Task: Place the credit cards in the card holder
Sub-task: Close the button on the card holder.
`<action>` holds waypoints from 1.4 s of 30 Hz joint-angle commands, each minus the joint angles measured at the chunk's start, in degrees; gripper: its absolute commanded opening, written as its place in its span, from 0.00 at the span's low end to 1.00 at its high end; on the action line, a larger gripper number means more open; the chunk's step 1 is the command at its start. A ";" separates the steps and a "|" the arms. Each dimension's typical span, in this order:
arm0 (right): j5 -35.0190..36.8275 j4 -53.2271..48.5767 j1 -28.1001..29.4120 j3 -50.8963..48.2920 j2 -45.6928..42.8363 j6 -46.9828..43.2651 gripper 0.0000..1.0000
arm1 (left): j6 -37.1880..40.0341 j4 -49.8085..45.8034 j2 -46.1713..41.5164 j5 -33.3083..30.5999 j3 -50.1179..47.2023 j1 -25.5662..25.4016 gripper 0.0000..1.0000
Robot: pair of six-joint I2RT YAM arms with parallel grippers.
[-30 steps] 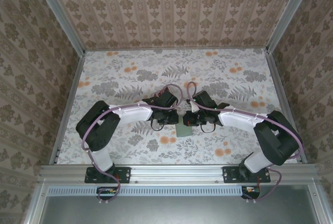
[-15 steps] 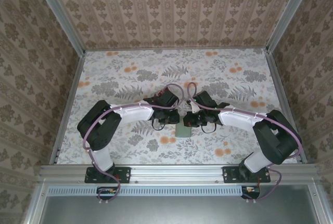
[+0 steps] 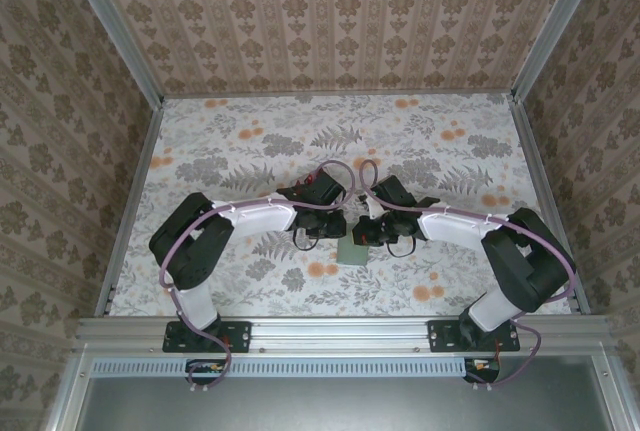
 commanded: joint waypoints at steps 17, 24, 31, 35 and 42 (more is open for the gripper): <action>8.99 3.19 0.07 -6.48 3.77 0.07 0.02 | -0.25 -1.71 1.02 0.18 0.67 -1.15 0.17; 11.12 -4.69 0.45 -0.37 -5.44 -2.31 0.27 | 2.17 -2.25 -5.85 -4.77 -0.74 -0.02 0.26; 24.02 -11.08 -0.66 5.64 -14.03 -7.61 0.56 | 8.25 -8.08 -18.19 -12.17 -2.18 6.72 0.39; 33.08 -11.15 -2.46 7.13 -18.33 -9.99 0.60 | 11.79 -8.76 -27.68 -14.84 -5.76 14.18 0.46; 49.58 -6.58 -9.79 4.54 -23.10 -13.13 0.73 | 16.70 -7.97 -43.32 -26.53 -13.91 27.84 0.77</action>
